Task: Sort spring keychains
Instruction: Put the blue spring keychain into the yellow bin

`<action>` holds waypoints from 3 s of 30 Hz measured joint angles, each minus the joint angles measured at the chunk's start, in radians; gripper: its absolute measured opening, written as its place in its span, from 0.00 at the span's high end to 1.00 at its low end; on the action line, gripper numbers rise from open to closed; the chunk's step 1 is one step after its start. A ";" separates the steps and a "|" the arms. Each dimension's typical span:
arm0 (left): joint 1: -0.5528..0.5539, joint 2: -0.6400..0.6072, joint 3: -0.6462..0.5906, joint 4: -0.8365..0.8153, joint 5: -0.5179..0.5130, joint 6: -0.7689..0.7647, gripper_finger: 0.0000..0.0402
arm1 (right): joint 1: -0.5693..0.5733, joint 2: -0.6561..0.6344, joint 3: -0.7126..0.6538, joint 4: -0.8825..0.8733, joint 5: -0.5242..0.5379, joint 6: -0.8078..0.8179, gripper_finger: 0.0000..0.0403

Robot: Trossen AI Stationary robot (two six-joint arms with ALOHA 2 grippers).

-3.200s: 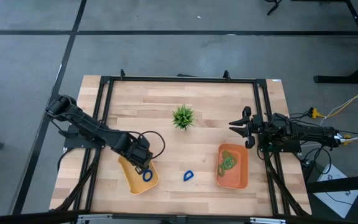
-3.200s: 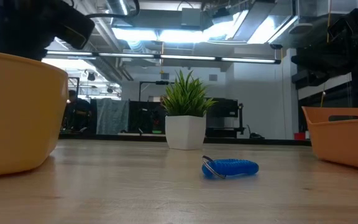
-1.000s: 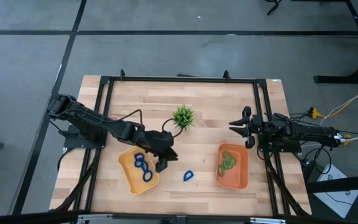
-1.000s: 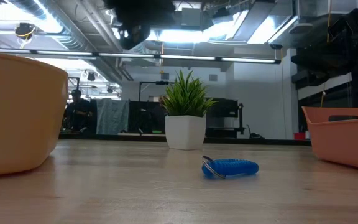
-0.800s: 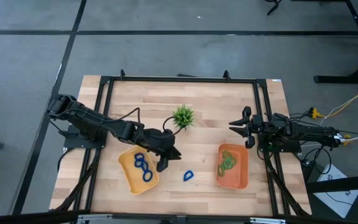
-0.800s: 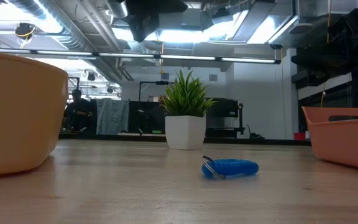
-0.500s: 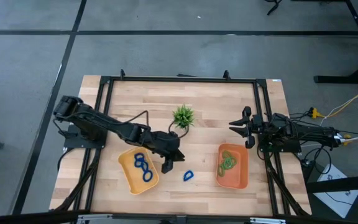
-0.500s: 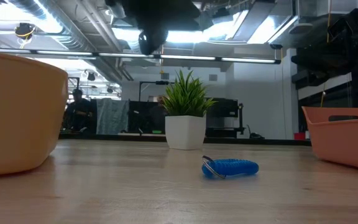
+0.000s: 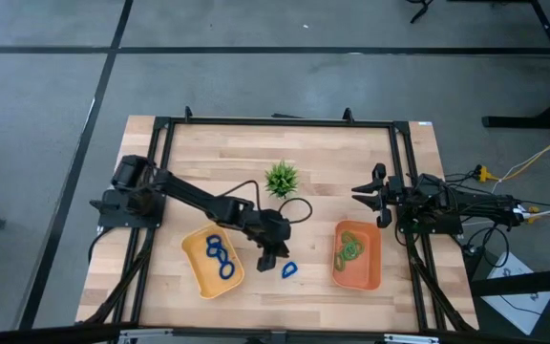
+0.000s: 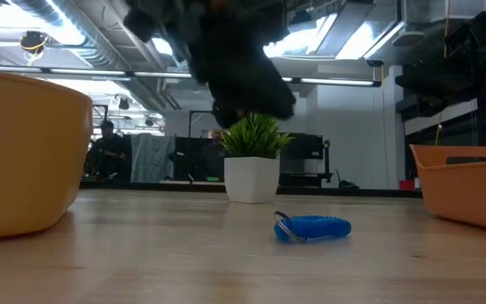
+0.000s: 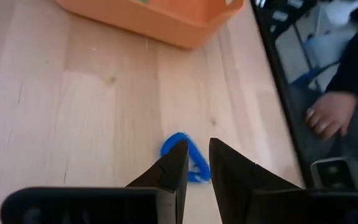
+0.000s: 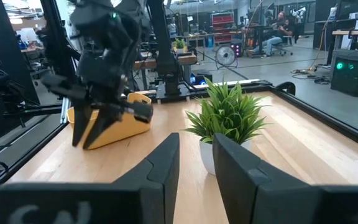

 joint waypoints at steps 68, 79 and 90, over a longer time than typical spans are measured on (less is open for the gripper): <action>-0.020 0.318 0.366 -0.354 0.018 0.290 0.72 | 0.000 0.000 0.000 0.000 0.000 0.000 0.76; -0.015 0.313 0.366 -0.362 0.143 0.173 0.84 | 0.000 0.000 0.000 0.000 0.000 0.000 0.76; -0.004 0.349 0.366 -0.306 0.253 0.160 0.99 | 0.000 0.000 0.000 0.000 0.000 0.000 0.76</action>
